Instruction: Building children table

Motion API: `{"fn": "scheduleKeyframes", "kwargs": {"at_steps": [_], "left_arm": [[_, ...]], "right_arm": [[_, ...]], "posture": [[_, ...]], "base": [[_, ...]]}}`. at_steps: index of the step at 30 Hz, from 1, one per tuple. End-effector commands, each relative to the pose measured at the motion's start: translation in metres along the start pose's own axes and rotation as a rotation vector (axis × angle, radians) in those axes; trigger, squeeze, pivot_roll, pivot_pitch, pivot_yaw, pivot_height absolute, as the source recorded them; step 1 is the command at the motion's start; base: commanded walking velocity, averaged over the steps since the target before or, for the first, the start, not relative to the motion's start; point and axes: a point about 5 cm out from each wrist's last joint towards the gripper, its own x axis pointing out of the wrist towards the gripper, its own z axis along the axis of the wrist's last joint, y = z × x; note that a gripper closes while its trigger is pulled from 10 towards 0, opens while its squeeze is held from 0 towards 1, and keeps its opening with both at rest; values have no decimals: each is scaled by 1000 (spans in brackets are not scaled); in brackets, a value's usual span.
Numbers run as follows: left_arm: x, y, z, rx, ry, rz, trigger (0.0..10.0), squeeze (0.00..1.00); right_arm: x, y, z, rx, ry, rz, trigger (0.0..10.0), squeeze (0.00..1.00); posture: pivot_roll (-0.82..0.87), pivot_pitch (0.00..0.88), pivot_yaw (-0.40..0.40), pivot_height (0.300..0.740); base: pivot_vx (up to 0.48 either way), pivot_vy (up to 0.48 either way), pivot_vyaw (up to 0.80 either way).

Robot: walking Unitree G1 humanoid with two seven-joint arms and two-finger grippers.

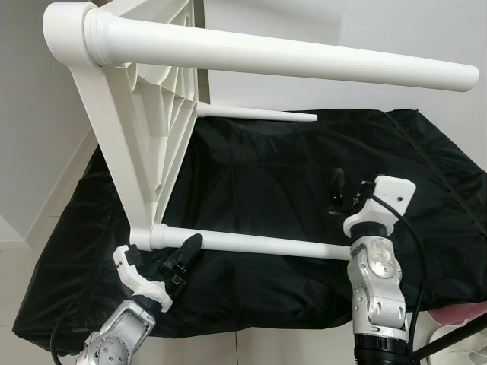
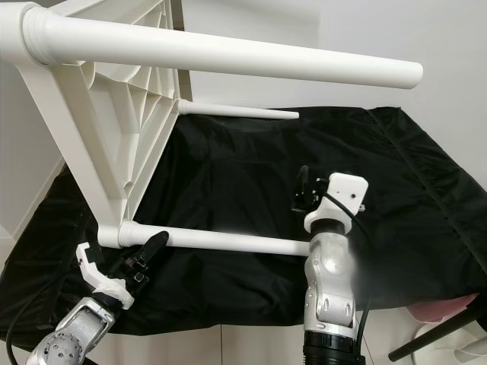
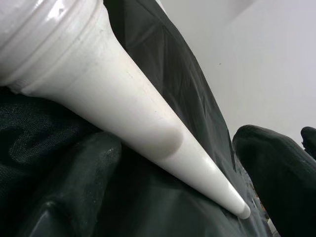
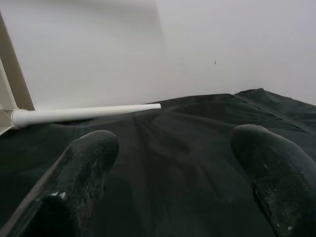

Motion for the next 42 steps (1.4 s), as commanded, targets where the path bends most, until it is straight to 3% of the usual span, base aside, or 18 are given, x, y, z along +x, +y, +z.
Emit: {"fn": "scheduleKeyframes", "kwargs": {"at_steps": [1, 8, 11, 20, 30, 36, 42], "left_arm": [[8, -151, 52, 714, -31, -561, 10000, 0], [8, -149, 54, 743, -64, -534, 10000, 0], [-4, -146, 56, 798, -89, -496, 10000, 0], [-24, -157, 65, 779, -175, -443, 10000, 0], [-39, -152, 60, 798, -160, -446, 10000, 0], [-51, -154, 60, 784, -159, -507, 10000, 0], [-61, -155, 62, 825, -152, -552, 10000, 0]], "right_arm": [[-3, 2, -5, 15, 31, 13, 10000, 0], [-15, 3, -8, 10, 51, 40, 10000, 0], [-19, 1, -11, -9, 59, 48, 10000, 0], [-16, 3, -13, -12, 62, 68, 10000, 0], [-13, 8, -17, -19, 76, 114, 10000, 0], [-11, 9, -21, -36, 83, 138, 10000, 0], [-9, 11, -25, -46, 91, 167, 10000, 0]], "posture": [[36, 162, 72, 740], [29, 159, 70, 740], [25, 159, 73, 740], [48, 157, 60, 740], [61, 155, 30, 740], [67, 157, 19, 740], [71, 160, 14, 740]], "base": [[0, 0, 0], [0, 0, 0], [0, 0, 0], [0, 0, 0], [0, 0, 0], [0, 0, 0], [0, 0, 0]]}}
